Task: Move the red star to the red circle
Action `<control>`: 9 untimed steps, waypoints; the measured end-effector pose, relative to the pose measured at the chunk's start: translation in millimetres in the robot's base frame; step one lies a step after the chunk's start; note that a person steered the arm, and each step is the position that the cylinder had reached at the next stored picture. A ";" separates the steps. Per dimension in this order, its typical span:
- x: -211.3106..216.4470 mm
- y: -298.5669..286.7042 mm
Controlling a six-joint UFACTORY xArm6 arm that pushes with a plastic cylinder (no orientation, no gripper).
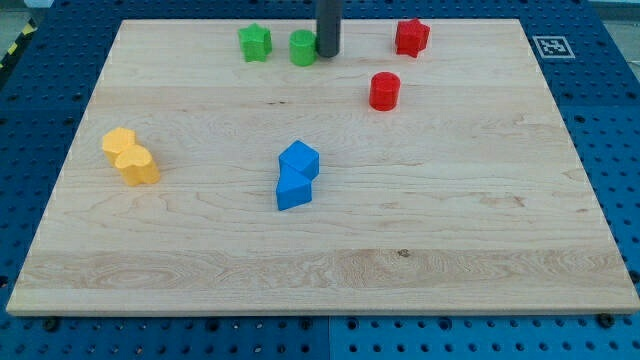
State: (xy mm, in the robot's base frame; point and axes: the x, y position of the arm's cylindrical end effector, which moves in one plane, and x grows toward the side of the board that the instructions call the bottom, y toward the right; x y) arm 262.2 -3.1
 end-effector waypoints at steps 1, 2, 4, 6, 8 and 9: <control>2.4 -10.9; -3.1 -7.2; -55.4 84.7; -54.7 147.1; -5.7 140.3; 37.6 140.2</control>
State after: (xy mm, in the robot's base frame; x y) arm 299.9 137.2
